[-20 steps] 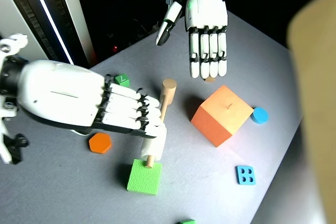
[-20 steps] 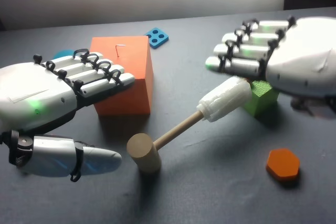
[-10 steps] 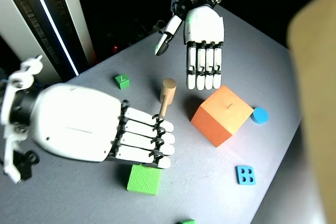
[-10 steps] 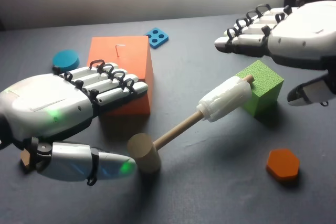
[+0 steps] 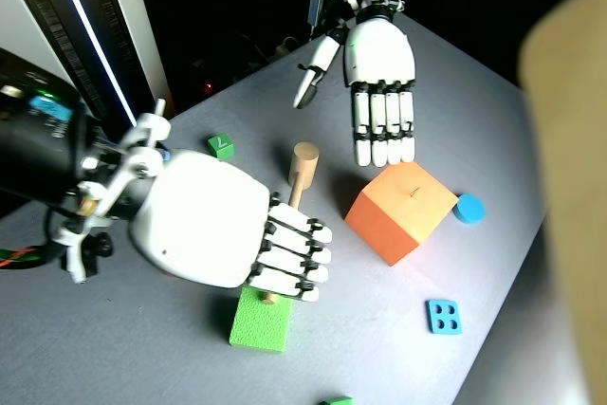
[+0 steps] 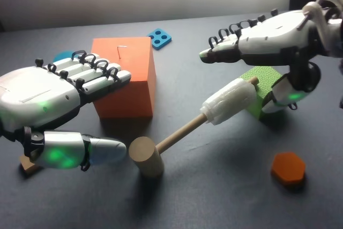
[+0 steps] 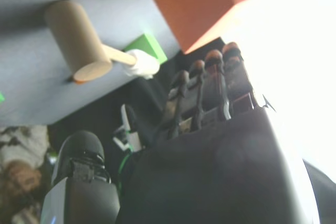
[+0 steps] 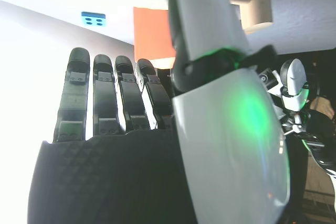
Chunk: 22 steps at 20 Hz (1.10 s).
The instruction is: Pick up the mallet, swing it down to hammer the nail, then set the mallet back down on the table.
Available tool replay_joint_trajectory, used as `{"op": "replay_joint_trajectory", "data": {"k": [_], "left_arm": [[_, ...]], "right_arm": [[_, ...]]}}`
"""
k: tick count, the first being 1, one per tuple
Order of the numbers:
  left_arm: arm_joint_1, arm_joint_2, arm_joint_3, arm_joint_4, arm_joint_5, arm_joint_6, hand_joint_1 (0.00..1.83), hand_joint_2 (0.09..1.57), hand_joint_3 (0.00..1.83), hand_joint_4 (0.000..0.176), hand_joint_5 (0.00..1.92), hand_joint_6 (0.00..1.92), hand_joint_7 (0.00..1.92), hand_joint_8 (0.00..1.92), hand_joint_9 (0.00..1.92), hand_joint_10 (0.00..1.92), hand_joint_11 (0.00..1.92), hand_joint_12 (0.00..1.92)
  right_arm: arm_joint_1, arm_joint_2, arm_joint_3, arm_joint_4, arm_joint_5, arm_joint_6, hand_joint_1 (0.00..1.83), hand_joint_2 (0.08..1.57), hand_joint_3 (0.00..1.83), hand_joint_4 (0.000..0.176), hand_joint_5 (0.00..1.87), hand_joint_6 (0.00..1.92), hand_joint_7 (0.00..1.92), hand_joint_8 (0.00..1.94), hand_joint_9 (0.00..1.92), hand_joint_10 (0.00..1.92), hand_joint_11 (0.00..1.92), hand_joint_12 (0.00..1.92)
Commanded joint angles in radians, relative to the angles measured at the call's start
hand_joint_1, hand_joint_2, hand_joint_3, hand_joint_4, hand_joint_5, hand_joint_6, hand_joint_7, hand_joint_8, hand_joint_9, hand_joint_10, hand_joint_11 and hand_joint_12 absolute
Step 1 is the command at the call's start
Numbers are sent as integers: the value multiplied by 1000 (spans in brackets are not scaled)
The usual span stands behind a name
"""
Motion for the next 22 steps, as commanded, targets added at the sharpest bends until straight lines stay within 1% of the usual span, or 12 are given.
{"op": "replay_joint_trajectory", "data": {"k": [1, 3, 6, 7, 8, 10, 11, 12, 16, 20, 22], "left_arm": [[-2, 2, 5, -12, -107, 7, 0, 1134, 7, 0, 0, 0, 0, 0, 0, 0, 0, 0], [6, 2, 15, -19, -106, 9, 0, 1134, 7, 0, 0, 0, 0, 0, 0, 0, 0, 0], [15, 1, 21, -40, -106, 23, 0, 1139, 8, 0, 0, 0, 0, 0, 0, 0, 0, 0], [17, 1, 21, -47, -106, 28, 0, 1141, 8, 0, 0, 0, 0, 0, 0, 0, 0, 0], [19, 1, 21, -55, -106, 33, 0, 1138, 7, 0, 0, 0, 0, 0, 0, 0, 0, 0], [21, 1, 21, -65, -106, 40, 0, 1137, 6, 0, 0, 0, 0, 0, 0, 0, 0, 0], [23, 1, 21, -69, -106, 41, 0, 1142, 8, 0, 0, 0, 0, 0, 0, 0, 0, 0], [24, 0, 22, -72, -106, 42, 0, 1143, 8, 0, 0, 0, 0, 0, 0, 0, 0, 0], [29, -13, 31, -83, -113, 42, 0, 1136, 4, 0, 0, 0, 0, 0, 0, 0, 0, 0], [38, -30, 42, -100, -133, 42, 0, 1138, 4, 0, 0, 0, 0, 0, 0, 0, 0, 0], [39, -36, 48, -101, -134, 42, 0, 1137, 3, 0, 0, 0, 0, 0, 0, 0, 0, 0]], "right_arm": [[12, -7, 9, -11, 81, 4, 1349, 999, 1, 0, 57, 6, 0, 0, 0, 0, 0, 268], [0, -56, 53, -11, 70, 22, 1355, 1006, 3, 0, 57, 2, 0, 0, 0, 0, 0, 218], [-30, -120, 112, -28, 65, 24, 1348, 995, 0, 0, 65, 6, 0, 0, 0, 0, 0, 265], [-38, -132, 122, -29, 63, 25, 1361, 995, 0, 0, 64, 4, 0, 0, 0, 0, 0, 245], [-45, -143, 128, -33, 66, 25, 1362, 985, 0, 0, 72, 4, 0, 0, 0, 0, 0, 283], [-62, -163, 137, -55, 67, 25, 1356, 995, 0, 0, 61, 2, 0, 0, 0, 0, 0, 271], [-72, -175, 147, -58, 68, 27, 1357, 994, 0, 0, 67, 3, 0, 0, 0, 0, 0, 298], [-84, -192, 164, -58, 72, 36, 1346, 999, 1, 0, 76, 4, 0, 0, 0, 0, 0, 283], [-104, -227, 202, -58, 106, 35, 1354, 988, 0, 0, 65, 4, 0, 0, 0, 0, 0, 251], [-129, -245, 213, -60, 109, 36, 1345, 983, 0, 0, 82, 5, 0, 0, 0, 0, 0, 354], [-145, -251, 218, -67, 118, 35, 1350, 1002, 3, 0, 62, 6, 0, 0, 0, 0, 0, 256]]}}
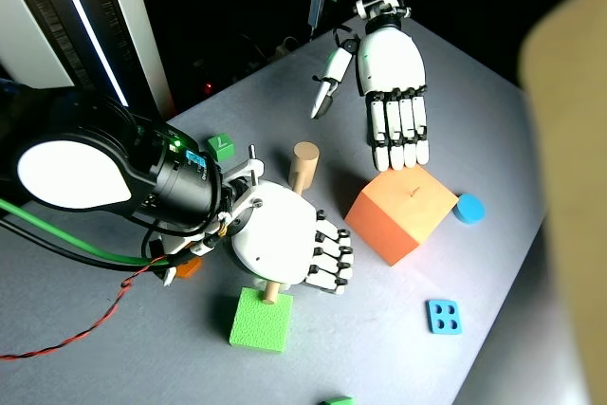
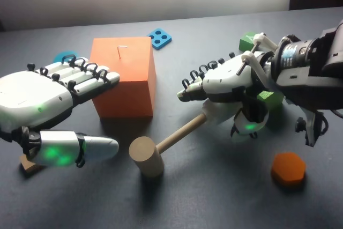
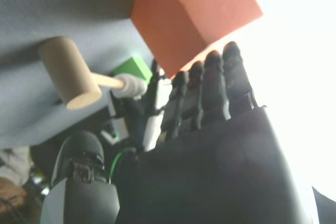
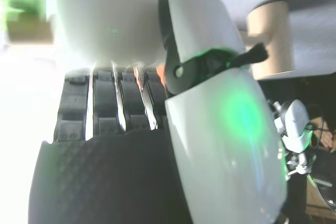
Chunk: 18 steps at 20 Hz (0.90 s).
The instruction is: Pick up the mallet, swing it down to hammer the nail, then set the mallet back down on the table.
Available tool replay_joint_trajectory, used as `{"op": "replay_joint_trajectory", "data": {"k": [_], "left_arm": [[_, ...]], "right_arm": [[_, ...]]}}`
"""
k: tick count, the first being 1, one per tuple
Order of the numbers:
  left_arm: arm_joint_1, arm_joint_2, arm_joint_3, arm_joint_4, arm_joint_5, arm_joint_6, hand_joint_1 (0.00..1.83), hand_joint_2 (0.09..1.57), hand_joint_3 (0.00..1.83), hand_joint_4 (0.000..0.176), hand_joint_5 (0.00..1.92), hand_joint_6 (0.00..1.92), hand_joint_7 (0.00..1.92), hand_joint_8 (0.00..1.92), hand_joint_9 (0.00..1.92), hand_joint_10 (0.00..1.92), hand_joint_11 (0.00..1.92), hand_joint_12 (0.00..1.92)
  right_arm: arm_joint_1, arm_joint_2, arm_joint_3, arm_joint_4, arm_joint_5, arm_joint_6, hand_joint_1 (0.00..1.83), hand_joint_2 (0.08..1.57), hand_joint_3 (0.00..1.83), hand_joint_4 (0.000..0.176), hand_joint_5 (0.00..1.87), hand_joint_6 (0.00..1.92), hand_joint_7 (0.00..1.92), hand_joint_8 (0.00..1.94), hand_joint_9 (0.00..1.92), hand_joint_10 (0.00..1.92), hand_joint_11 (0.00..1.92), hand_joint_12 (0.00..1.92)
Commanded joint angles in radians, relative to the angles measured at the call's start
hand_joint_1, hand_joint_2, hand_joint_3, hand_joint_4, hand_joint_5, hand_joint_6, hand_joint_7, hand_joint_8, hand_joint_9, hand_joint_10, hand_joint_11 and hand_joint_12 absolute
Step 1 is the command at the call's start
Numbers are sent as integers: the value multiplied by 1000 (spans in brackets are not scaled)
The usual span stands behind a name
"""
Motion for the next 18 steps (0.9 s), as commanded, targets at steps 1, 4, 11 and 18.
{"op": "replay_joint_trajectory", "data": {"k": [1, 4, 11, 18], "left_arm": [[-5, -3, 7, -5, -116, -2, 0, 1134, 2, 0, 0, 0, 0, 0, 0, 0, 0, 0], [2, -3, 8, -5, -116, -5, 0, 1134, 1, 0, 0, 0, 0, 0, 0, 0, 0, 0], [17, -7, 4, -5, -93, -9, 0, 1138, 2, 0, 0, 0, 0, 0, 0, 0, 0, 0], [17, -11, 4, -5, -67, -9, 0, 1133, 0, 0, 0, 0, 0, 0, 0, 0, 0, 0]], "right_arm": [[5, 3, 6, -17, 87, -1, 1361, 993, 0, 0, 70, 6, 0, 0, 0, 0, 0, 278], [-6, -5, 13, -18, 96, -9, 1352, 985, 0, 0, 84, 6, 0, 0, 0, 0, 0, 361], [-20, -14, 16, -18, 111, -26, 1359, 1006, 6, 0, 85, 5, 0, 0, 0, 0, 0, 397], [-26, -20, 25, -20, 113, -34, 1372, 988, 0, 0, 116, 4, 30, 4, 19, 5, 0, 561]]}}
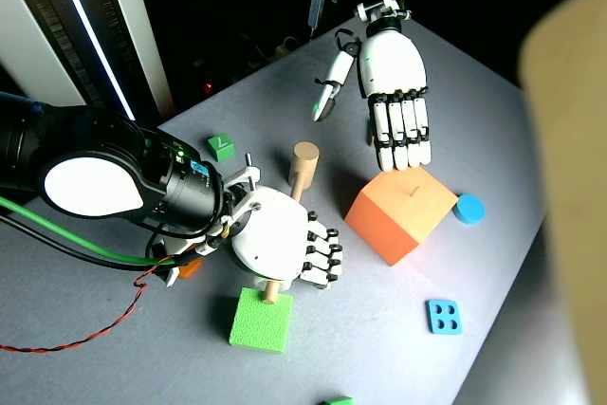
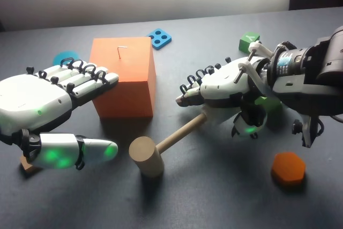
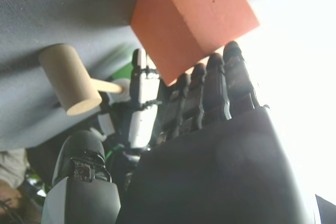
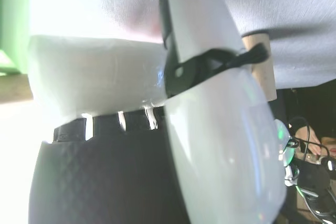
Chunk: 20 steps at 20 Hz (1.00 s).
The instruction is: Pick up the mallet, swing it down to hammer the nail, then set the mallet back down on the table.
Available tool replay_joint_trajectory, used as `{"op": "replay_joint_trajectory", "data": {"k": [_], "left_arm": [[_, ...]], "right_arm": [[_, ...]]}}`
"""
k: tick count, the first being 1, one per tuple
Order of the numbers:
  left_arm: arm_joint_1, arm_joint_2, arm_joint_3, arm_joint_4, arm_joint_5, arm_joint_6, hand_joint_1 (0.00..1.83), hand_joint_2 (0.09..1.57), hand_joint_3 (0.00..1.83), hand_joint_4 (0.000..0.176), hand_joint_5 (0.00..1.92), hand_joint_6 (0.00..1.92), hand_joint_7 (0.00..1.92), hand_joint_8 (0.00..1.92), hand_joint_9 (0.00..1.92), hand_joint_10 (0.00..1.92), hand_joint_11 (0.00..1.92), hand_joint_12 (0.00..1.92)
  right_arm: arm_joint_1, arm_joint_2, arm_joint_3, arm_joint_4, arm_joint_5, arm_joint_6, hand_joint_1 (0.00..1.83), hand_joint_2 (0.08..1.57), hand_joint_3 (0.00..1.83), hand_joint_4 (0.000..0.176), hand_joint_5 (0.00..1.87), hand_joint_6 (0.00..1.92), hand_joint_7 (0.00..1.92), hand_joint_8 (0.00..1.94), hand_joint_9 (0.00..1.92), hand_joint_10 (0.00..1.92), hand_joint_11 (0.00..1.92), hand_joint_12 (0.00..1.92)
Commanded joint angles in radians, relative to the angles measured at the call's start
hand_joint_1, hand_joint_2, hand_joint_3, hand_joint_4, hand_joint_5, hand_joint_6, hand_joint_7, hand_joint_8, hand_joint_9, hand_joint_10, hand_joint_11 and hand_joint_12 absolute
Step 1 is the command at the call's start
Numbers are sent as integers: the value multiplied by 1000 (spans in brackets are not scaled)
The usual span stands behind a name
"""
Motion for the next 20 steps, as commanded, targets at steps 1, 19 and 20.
{"op": "replay_joint_trajectory", "data": {"k": [1, 19, 20], "left_arm": [[-4, -3, 0, -2, -55, -5, 0, 1131, 0, 0, 0, 0, 0, 0, 0, 0, 0, 0], [-24, -10, 6, 7, -22, -5, 0, 1149, 5, 0, 0, 0, 0, 0, 0, 0, 0, 0], [-25, -10, 6, 7, -22, -5, 0, 1149, 5, 0, 0, 0, 0, 0, 0, 0, 0, 0]], "right_arm": [[4, 2, 2, -12, 74, -7, 1356, 996, 2, 0, 115, 2, 35, 5, 29, 8, 0, 569], [-3, 3, 3, -12, 74, -17, 582, 1414, 15, 0, 1102, 1921, 1339, 1941, 1406, 1921, 1566, 1921], [-3, 6, 0, -12, 70, -17, 540, 1446, 17, 0, 1122, 1921, 1380, 1941, 1456, 1921, 1630, 1921]]}}
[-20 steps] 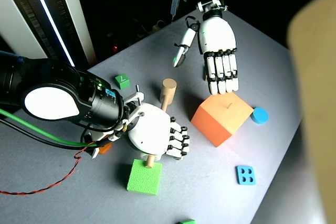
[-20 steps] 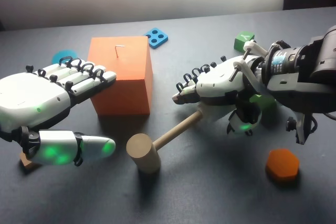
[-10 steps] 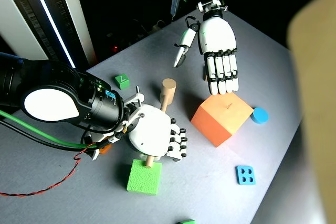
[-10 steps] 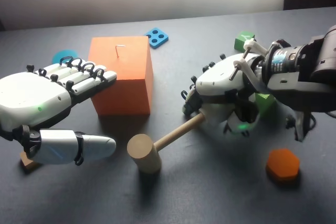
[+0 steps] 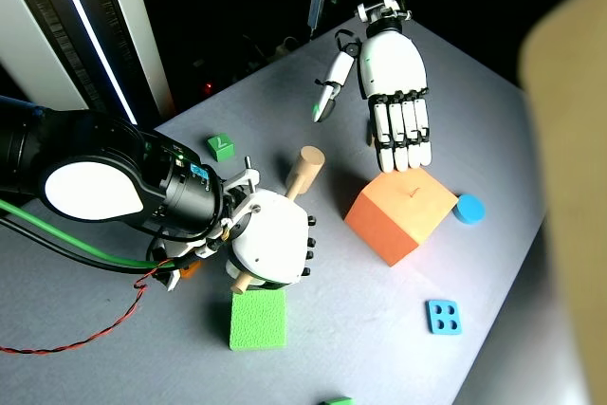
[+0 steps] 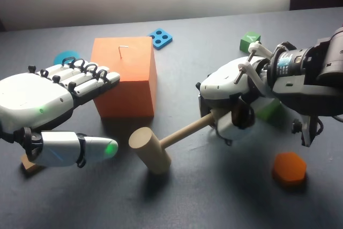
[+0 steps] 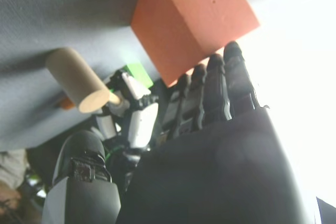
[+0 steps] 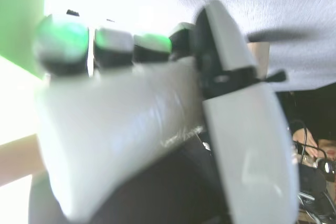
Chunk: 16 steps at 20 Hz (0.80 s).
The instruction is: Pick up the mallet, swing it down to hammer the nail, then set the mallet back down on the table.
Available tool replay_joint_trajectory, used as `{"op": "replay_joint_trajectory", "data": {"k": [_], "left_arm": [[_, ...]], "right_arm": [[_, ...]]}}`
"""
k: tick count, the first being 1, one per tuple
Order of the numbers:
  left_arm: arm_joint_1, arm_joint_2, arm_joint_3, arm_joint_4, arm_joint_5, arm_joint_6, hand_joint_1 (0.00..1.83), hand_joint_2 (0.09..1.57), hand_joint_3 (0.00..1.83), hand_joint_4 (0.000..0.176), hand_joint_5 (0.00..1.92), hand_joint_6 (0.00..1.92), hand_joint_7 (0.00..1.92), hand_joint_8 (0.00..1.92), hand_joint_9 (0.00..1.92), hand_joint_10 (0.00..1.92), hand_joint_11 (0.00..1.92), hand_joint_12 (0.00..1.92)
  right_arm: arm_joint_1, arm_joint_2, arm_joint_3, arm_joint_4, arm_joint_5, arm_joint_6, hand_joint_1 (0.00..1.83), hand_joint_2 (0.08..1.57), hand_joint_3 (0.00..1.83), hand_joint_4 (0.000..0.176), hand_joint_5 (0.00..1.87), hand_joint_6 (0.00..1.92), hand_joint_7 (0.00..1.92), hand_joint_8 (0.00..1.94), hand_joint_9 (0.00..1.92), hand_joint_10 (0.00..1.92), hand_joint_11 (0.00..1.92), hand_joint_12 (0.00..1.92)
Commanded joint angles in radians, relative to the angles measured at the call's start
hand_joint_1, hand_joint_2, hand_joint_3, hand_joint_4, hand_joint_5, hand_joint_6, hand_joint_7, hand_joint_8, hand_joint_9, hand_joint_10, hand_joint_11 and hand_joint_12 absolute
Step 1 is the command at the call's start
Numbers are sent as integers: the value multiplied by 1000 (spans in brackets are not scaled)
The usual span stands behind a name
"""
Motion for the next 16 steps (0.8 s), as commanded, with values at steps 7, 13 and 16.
{"op": "replay_joint_trajectory", "data": {"k": [7, 13, 16], "left_arm": [[-8, -8, 0, 4, -48, -5, 0, 1147, 3, 0, 0, 0, 0, 0, 0, 0, 0, 0], [-9, -8, 2, 4, -48, -5, 0, 1144, 1, 0, 0, 0, 0, 0, 0, 0, 0, 0], [-9, -8, 2, 4, -48, -5, 0, 1153, 5, 0, 1, 0, 0, 0, 0, 0, 0, 0]], "right_arm": [[45, 111, -102, -12, 13, 5, 398, 1571, 16, 0, 1124, 1921, 1428, 1941, 1492, 1921, 1687, 1921], [127, 287, -225, -12, 50, 19, 415, 1567, 9, 0, 1125, 1921, 1384, 1941, 1448, 1921, 1625, 1921], [202, 332, -244, -15, 111, 50, 458, 1557, 0, 0, 1101, 1921, 1373, 1941, 1446, 1921, 1637, 1921]]}}
